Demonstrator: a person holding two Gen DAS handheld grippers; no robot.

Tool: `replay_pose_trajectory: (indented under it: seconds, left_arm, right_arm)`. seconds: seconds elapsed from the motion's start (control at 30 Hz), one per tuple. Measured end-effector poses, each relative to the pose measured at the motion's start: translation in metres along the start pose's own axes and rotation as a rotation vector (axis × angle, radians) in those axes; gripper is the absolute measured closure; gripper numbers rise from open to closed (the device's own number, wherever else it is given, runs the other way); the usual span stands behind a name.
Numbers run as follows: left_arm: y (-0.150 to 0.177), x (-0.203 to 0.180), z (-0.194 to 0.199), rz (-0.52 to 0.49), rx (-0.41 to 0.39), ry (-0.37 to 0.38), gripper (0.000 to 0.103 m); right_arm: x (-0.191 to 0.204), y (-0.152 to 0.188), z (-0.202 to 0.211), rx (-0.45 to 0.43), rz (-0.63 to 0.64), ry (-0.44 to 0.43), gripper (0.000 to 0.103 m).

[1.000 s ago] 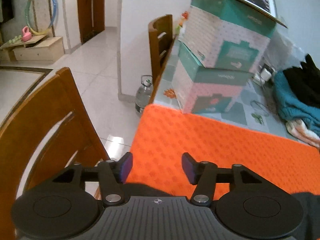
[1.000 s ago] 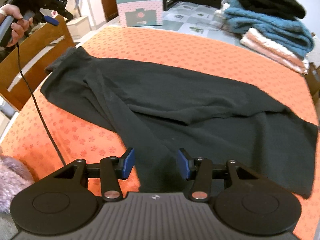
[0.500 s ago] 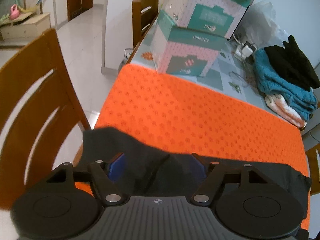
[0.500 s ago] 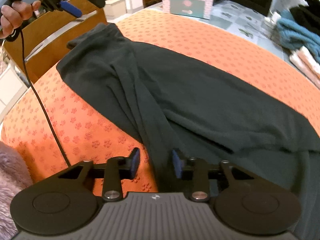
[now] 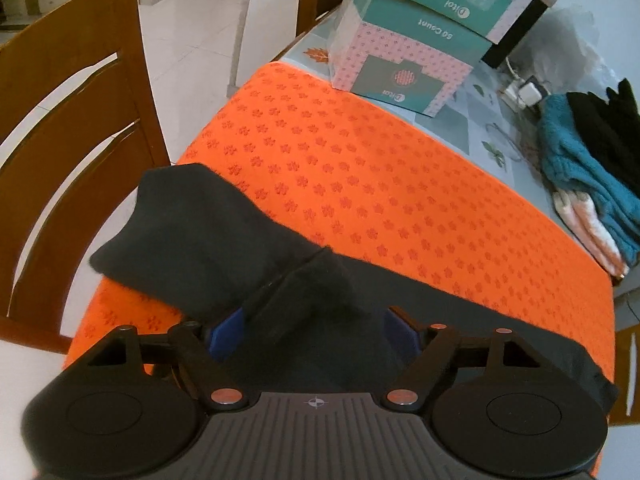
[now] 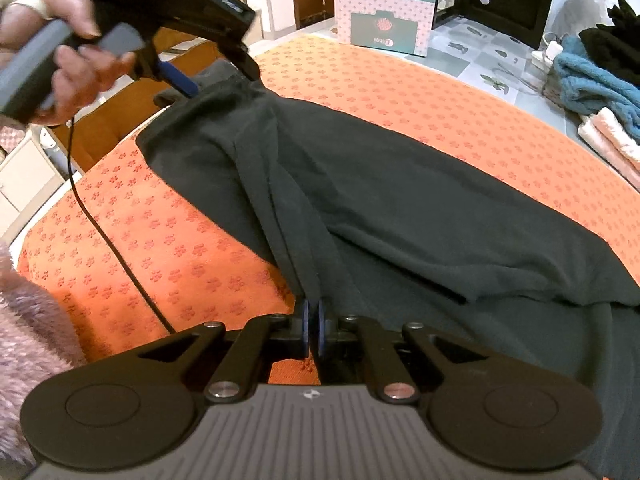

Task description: Fold clothes

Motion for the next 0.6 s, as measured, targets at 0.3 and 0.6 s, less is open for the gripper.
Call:
replay_pose_trajectory:
  seconds: [0.3, 0.6]
  left_arm:
    - [-0.006, -0.022, -0.032, -0.036, 0.004, -0.163, 0.046]
    - [0.011, 0.006, 0.007, 0.008, -0.061, -0.084, 0.092]
  right_arm:
    - [0.003, 0.003, 0.004, -0.019, -0.013, 0.013, 0.098]
    - [0.002, 0.007, 0.014, -0.050, -0.013, 0.008, 0.098]
Point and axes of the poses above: each gripper's, at about its wrist camera, not at the fingertips, and z roughly against the way its jaws point, x to its left, y to its underside, the point moved 1 cm from there along -z, roughly the way its jaws point, and after that the axes turned 6 degrees about x, right-handed, at the moved point
